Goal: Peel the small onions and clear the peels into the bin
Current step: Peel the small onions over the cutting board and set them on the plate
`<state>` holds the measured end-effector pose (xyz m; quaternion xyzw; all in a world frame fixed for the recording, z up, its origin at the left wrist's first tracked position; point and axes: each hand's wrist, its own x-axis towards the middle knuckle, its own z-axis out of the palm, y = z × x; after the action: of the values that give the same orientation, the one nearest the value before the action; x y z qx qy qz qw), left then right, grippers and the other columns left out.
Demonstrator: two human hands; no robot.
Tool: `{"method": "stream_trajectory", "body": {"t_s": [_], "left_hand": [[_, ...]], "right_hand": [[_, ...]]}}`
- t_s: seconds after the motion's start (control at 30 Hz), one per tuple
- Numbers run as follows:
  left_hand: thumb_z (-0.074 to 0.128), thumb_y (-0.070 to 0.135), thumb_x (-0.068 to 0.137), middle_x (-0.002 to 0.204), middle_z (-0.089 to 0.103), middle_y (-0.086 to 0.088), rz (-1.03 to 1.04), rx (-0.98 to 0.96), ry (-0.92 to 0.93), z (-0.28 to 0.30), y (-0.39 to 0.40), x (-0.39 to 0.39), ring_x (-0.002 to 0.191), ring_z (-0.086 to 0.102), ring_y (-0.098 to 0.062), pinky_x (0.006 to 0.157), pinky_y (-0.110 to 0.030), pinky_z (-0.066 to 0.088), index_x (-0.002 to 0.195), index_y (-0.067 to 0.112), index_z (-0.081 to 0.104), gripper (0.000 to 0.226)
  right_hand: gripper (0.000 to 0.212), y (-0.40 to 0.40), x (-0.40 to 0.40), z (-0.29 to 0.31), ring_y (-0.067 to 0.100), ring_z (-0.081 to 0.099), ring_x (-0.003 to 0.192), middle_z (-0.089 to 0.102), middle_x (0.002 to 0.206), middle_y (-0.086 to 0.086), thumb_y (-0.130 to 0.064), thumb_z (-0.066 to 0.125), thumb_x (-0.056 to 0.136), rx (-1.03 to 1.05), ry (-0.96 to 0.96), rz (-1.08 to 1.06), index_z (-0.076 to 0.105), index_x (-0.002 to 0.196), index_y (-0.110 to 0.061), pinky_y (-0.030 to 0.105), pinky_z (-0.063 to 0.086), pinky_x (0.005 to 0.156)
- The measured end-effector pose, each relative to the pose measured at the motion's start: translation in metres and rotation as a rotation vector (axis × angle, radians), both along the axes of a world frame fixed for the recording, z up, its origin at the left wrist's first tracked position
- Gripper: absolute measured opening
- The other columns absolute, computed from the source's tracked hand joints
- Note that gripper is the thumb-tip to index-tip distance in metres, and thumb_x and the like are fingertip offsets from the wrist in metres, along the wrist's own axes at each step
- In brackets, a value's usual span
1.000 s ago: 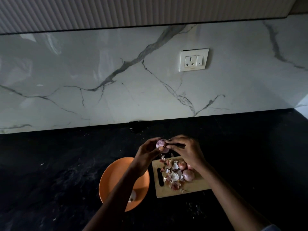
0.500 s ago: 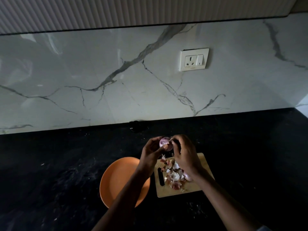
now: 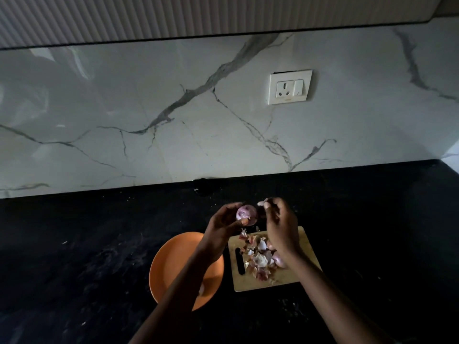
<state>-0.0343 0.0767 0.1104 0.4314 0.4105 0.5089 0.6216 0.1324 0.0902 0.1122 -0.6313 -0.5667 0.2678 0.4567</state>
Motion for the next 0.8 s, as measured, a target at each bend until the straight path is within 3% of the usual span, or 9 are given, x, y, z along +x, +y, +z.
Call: {"method": "stream_trajectory", "body": {"t_s": [0.1, 0.27, 0.37, 0.43, 0.53, 0.63, 0.73, 0.8], "left_hand": [[0.074, 0.008, 0.082, 0.117, 0.068, -0.011, 0.002, -0.022, -0.037, -0.007, -0.006, -0.003, 0.106, 0.065, -0.023, 0.088, -0.033, 0.054, 0.128, 0.000, 0.055, 0.051], [0.083, 0.029, 0.077, 0.113, 0.071, -0.005, 0.009, -0.015, -0.034, -0.008, -0.012, -0.002, 0.105, 0.065, -0.021, 0.089, -0.034, 0.053, 0.116, 0.018, 0.068, 0.043], [0.080, 0.027, 0.080, 0.109, 0.072, -0.001, -0.001, 0.020, -0.029, -0.009, -0.014, 0.001, 0.102, 0.066, -0.017, 0.089, -0.031, 0.054, 0.108, 0.025, 0.074, 0.029], [0.074, 0.014, 0.085, 0.112, 0.072, -0.006, 0.052, -0.018, -0.039, -0.018, -0.013, 0.001, 0.105, 0.066, -0.022, 0.089, -0.034, 0.054, 0.115, 0.015, 0.069, 0.030], [0.070, 0.008, 0.088, 0.116, 0.070, -0.013, 0.088, -0.044, 0.011, -0.028, -0.010, 0.002, 0.108, 0.065, -0.029, 0.087, -0.037, 0.057, 0.123, 0.003, 0.058, 0.038], [0.071, 0.014, 0.083, 0.117, 0.070, -0.015, 0.095, -0.057, 0.051, -0.026, -0.008, 0.007, 0.107, 0.068, -0.032, 0.087, -0.044, 0.056, 0.125, -0.002, 0.054, 0.048], [0.072, 0.015, 0.081, 0.108, 0.074, -0.009, 0.090, -0.064, 0.056, -0.021, -0.006, 0.009, 0.099, 0.071, -0.024, 0.079, -0.034, 0.058, 0.120, 0.000, 0.055, 0.045], [0.073, 0.014, 0.080, 0.108, 0.074, -0.010, 0.103, -0.072, 0.050, -0.019, -0.004, 0.009, 0.100, 0.071, -0.025, 0.082, -0.034, 0.058, 0.121, -0.002, 0.055, 0.048]], "right_hand": [[0.022, 0.010, 0.015, -0.007, 0.011, 0.065, 0.091, 0.068, 0.105, -0.003, -0.030, 0.057, 0.101, -0.074, 0.105, -0.096, 0.065, 0.115, -0.015, 0.014, 0.046, 0.066], [0.021, 0.004, 0.036, -0.024, 0.009, 0.071, 0.078, 0.070, 0.091, -0.012, -0.031, 0.061, 0.099, -0.336, -0.118, 0.154, 0.070, 0.116, -0.025, 0.010, 0.045, 0.051], [0.035, -0.002, 0.037, -0.030, 0.001, 0.064, 0.069, 0.072, 0.106, -0.006, -0.016, 0.061, 0.098, -0.406, -0.211, 0.266, 0.062, 0.132, -0.026, 0.007, 0.044, 0.047], [0.032, -0.005, 0.034, -0.025, 0.003, 0.064, 0.071, 0.072, 0.102, -0.005, -0.030, 0.058, 0.101, -0.334, -0.148, 0.266, 0.062, 0.132, -0.023, 0.007, 0.045, 0.050], [0.035, -0.008, 0.024, -0.012, -0.006, 0.065, 0.089, 0.072, 0.112, -0.006, -0.041, 0.054, 0.100, -0.165, -0.060, 0.324, 0.063, 0.129, -0.024, 0.005, 0.048, 0.066], [0.034, -0.007, 0.014, -0.008, -0.004, 0.067, 0.098, 0.071, 0.117, -0.008, -0.039, 0.057, 0.099, -0.081, -0.063, 0.394, 0.065, 0.129, -0.025, 0.009, 0.052, 0.078], [0.031, -0.004, 0.011, -0.008, -0.001, 0.064, 0.109, 0.069, 0.121, -0.009, -0.031, 0.059, 0.099, -0.015, -0.080, 0.379, 0.067, 0.128, -0.022, 0.010, 0.050, 0.089], [0.029, -0.003, 0.010, -0.007, -0.001, 0.065, 0.108, 0.070, 0.121, -0.009, -0.027, 0.059, 0.100, 0.014, -0.091, 0.368, 0.068, 0.127, -0.022, 0.009, 0.050, 0.088]]}}
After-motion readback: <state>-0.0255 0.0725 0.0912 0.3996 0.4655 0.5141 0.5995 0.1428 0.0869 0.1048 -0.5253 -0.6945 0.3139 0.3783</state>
